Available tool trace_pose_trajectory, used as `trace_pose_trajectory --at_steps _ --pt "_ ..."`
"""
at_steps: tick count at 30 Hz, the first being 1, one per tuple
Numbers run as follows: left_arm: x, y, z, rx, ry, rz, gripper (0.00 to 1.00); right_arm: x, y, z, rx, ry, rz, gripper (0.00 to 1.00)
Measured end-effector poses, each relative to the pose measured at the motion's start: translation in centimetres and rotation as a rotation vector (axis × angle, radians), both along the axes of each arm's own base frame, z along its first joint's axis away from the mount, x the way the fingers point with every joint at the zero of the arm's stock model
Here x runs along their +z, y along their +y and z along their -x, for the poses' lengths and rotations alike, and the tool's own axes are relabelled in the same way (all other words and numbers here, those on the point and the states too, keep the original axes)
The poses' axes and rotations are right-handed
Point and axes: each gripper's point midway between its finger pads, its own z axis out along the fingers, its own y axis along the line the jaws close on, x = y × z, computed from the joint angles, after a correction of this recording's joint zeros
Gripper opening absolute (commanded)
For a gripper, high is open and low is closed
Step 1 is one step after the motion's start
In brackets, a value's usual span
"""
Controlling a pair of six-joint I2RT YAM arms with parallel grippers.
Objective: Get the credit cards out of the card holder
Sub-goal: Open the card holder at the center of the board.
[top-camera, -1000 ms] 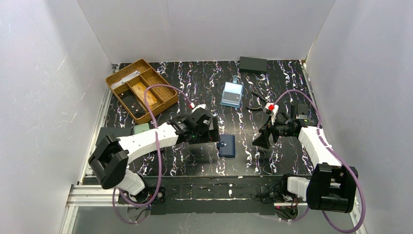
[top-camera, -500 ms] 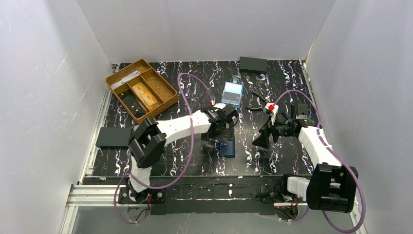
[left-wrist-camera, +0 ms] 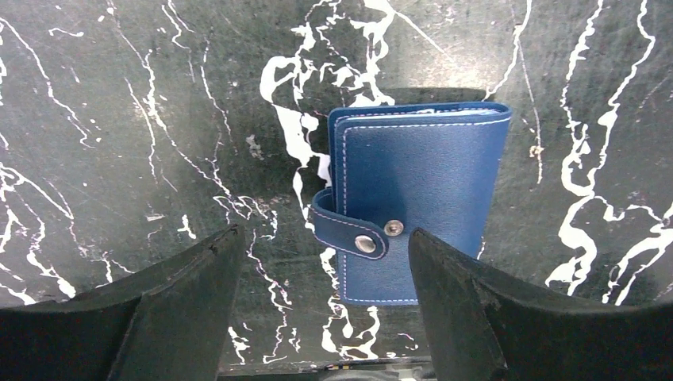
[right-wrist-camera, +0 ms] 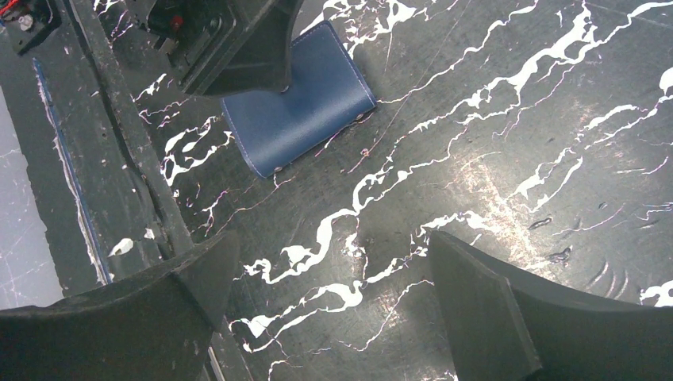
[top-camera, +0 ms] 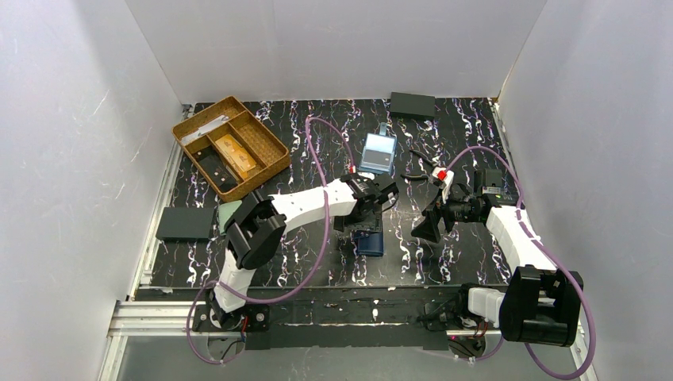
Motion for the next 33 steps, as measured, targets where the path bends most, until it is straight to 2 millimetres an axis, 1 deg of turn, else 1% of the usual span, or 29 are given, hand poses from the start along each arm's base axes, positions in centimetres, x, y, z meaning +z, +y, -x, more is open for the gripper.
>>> trace_pose_trajectory --at_steps 2,7,13,17,21,25,30,33 --pt "-0.1 0.2 0.0 0.002 -0.002 -0.01 0.65 0.0 0.0 0.0 0.0 0.0 0.0 0.98" --pt "-0.7 0.6 -0.1 0.008 -0.003 -0.039 0.57 0.0 0.0 0.0 0.0 0.0 0.0 0.98" --pt "-0.9 0.9 -0.2 0.016 -0.009 -0.05 0.43 0.0 0.0 0.0 0.0 0.0 0.0 0.98" --pt "-1.2 1.5 0.0 0.024 -0.015 -0.064 0.35 0.0 0.0 0.0 0.0 0.0 0.0 0.98" --pt "-1.8 2.9 0.5 0.031 -0.002 -0.084 0.21 0.0 0.0 0.0 0.0 0.0 0.0 0.98" --pt "-3.0 3.9 1.0 0.044 0.032 -0.075 0.17 0.0 0.0 0.0 0.0 0.0 0.0 0.98" --pt "-2.9 4.2 0.8 0.066 0.043 -0.004 0.12 0.0 0.0 0.0 0.0 0.0 0.0 0.98" --pt "-3.1 4.1 0.7 0.076 0.056 0.034 0.05 0.0 0.0 0.0 0.0 0.0 0.0 0.98"
